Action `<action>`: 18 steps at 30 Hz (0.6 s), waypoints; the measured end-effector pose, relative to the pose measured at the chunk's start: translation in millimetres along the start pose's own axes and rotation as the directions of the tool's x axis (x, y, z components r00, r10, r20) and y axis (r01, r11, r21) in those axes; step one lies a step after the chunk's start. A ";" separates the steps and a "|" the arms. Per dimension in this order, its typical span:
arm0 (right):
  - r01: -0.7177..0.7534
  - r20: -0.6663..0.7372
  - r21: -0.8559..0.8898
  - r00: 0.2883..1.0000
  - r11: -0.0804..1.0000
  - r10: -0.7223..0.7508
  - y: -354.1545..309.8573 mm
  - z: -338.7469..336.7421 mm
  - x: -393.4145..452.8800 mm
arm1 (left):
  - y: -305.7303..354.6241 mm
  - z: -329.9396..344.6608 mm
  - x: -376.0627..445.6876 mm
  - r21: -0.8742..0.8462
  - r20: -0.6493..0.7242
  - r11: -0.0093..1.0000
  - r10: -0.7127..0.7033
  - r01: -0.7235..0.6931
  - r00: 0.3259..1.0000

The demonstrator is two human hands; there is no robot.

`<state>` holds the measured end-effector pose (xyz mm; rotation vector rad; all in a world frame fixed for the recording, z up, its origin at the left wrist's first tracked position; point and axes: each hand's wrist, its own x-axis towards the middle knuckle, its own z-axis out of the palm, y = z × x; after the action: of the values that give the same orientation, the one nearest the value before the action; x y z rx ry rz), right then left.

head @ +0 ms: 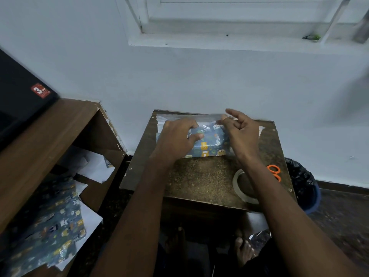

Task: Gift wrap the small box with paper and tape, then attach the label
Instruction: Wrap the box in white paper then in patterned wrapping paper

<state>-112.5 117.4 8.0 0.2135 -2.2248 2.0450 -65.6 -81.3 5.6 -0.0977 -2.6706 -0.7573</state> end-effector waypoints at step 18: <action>0.133 0.010 -0.403 0.990 0.906 -0.140 8.8 7.2 -6.7 | -2.6 13.5 1.7 -0.072 -0.007 0.994 -0.084 0.083 0.996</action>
<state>-107.4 111.2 -2.4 0.2972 -2.4758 1.4692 -72.0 -76.5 -5.6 -0.0005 -2.6523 -0.8779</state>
